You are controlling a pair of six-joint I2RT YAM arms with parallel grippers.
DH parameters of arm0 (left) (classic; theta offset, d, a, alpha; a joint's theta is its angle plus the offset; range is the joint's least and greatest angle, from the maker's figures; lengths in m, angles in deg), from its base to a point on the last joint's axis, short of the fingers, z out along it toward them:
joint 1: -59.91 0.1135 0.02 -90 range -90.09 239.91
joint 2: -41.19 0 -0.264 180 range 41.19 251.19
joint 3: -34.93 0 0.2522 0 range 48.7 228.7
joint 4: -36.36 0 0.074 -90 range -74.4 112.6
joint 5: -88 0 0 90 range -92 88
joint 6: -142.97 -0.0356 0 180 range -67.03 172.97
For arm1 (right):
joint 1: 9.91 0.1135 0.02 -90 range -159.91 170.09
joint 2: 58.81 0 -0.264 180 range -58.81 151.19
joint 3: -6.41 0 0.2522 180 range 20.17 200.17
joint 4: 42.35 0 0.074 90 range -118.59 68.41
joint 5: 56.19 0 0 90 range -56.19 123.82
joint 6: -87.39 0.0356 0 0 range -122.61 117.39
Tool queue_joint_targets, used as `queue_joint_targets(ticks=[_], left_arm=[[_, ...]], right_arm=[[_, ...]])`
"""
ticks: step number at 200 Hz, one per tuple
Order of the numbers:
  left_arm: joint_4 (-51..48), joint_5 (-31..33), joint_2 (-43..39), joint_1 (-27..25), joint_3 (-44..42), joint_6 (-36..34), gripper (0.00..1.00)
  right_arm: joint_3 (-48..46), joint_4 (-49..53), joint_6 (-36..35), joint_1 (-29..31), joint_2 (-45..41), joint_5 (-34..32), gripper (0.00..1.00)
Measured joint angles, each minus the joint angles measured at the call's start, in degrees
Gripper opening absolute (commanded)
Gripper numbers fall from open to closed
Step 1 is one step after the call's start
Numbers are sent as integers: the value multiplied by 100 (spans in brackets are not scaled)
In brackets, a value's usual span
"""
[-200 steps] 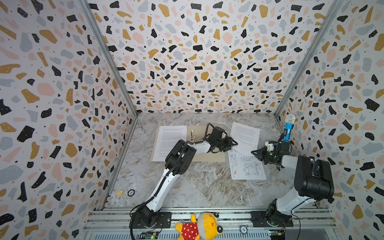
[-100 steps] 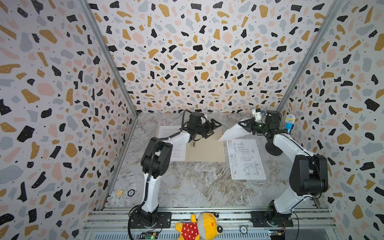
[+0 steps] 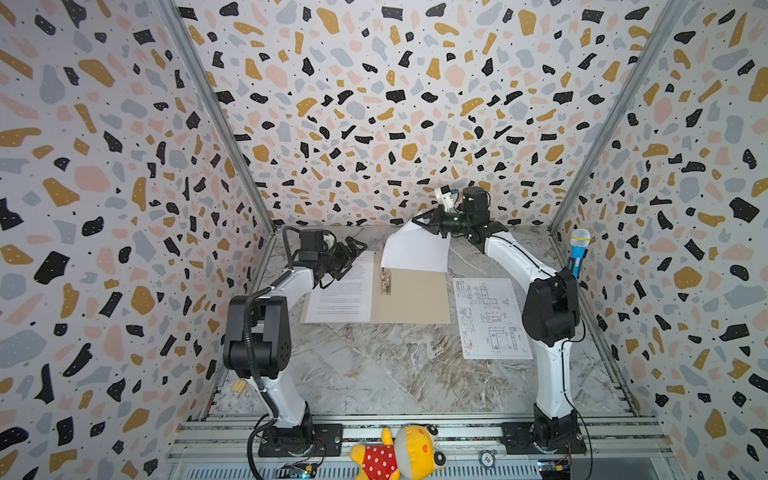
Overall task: Put the files into the folder
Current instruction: 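Carry the text sheet with the right gripper over the beige folder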
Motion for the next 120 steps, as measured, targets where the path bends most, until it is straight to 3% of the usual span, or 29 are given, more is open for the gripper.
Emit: queue_joint_targets(ticks=[30,80,120], left_arm=[[-20,-68,-2,142,-282,-98,100],[87,-205,-37,149,-682,-133,100],[208,-280,-39,149,-791,-131,100]], right_arm=[[-468,-304,13,-7,-249,-81,0],[-4214,-1919,549,90,-1497,-348,0],[-5838,-2490,833,446,-1617,-553,0]])
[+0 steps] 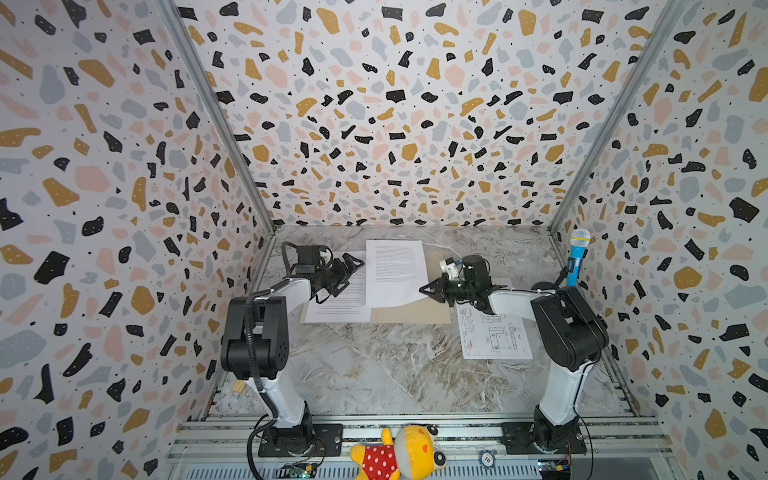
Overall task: Put the files into the folder
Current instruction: 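Carry the text sheet with the right gripper over the beige folder, then lower the text sheet onto the folder beside the clipped sheet, right gripper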
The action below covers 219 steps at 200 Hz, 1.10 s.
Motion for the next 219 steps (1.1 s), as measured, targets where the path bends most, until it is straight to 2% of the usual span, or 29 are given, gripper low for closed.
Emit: queue_joint_targets(ticks=[22,89,219], left_arm=[[74,-22,-4,0,-81,2,100],[111,-33,-15,0,-179,4,100],[127,-59,-15,-37,-258,20,100]], right_arm=[[-275,35,-90,35,-72,-216,0],[-278,369,-750,-20,-365,-828,0],[-358,1071,-1631,-236,-645,-949,0]])
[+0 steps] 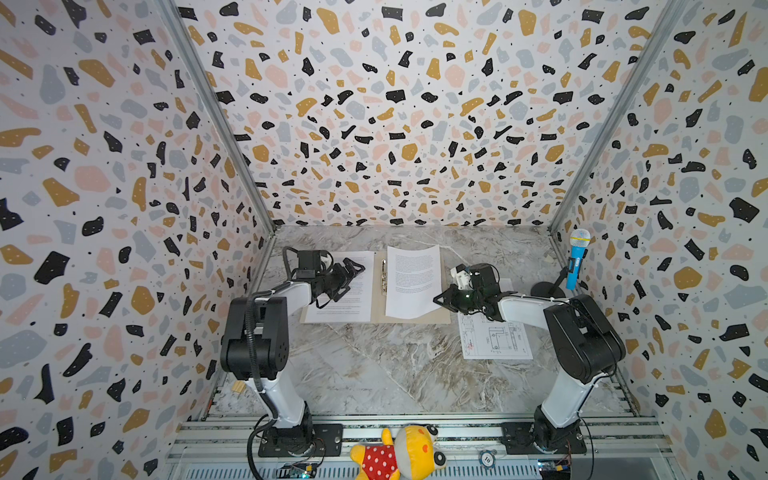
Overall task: Put the files into the folder
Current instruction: 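Lower the text sheet onto the folder beside the clipped sheet, right gripper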
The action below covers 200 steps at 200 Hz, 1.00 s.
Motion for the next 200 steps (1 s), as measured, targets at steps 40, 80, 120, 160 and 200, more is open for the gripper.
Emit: queue_joint_targets(ticks=[40,80,120,160,200], left_arm=[[39,2,0,-87,0,44,100],[39,2,0,-136,-11,87,100],[42,2,0,-146,-11,92,100],[44,2,0,-146,-11,96,100],[79,0,0,-146,-11,101,100]], right_arm=[[-105,37,-87,-48,-63,4,0],[-133,28,-87,-48,-63,22,0],[-133,-17,-83,-46,-48,28,0],[-129,-48,-83,-28,31,92,0],[-131,-74,-83,-7,33,125,0]])
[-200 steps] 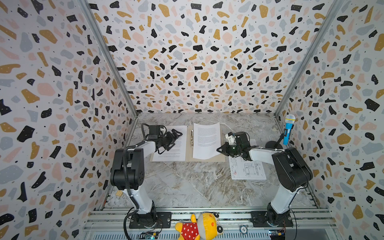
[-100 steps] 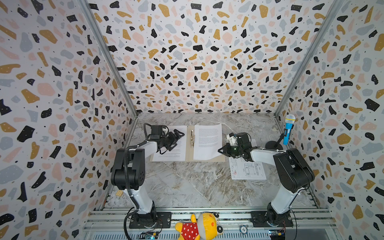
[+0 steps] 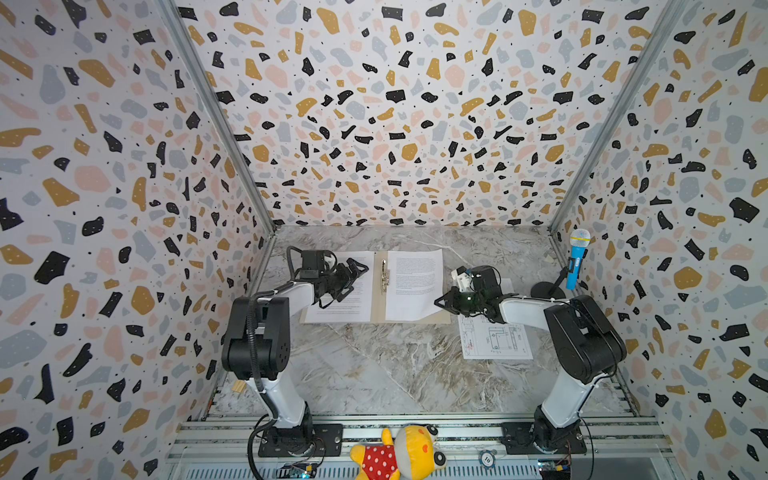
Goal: Put the files into the folder
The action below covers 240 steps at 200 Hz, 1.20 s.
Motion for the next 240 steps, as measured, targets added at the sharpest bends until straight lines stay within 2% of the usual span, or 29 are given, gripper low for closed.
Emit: queue_joint_targets(ticks=[75,95,107,135,158,240], left_arm=[[4,-2,0,0,0,2,100],[4,-2,0,-2,0,2,100],[2,2,0,-2,0,2,100],[-17,52,0,-4,0,-4,100],[-68,125,0,-7,0,-17,100],[-284,658,-138,-181,9,2,99]], right_arm=[[0,-11,20,7,0,0,0],[0,22,20,11,0,-24,8],[0,61,31,11,0,-50,19],[2,160,-2,15,0,-151,34],[33,374,-59,13,0,-236,50],[195,1320,-313,-227,-313,-586,61]])
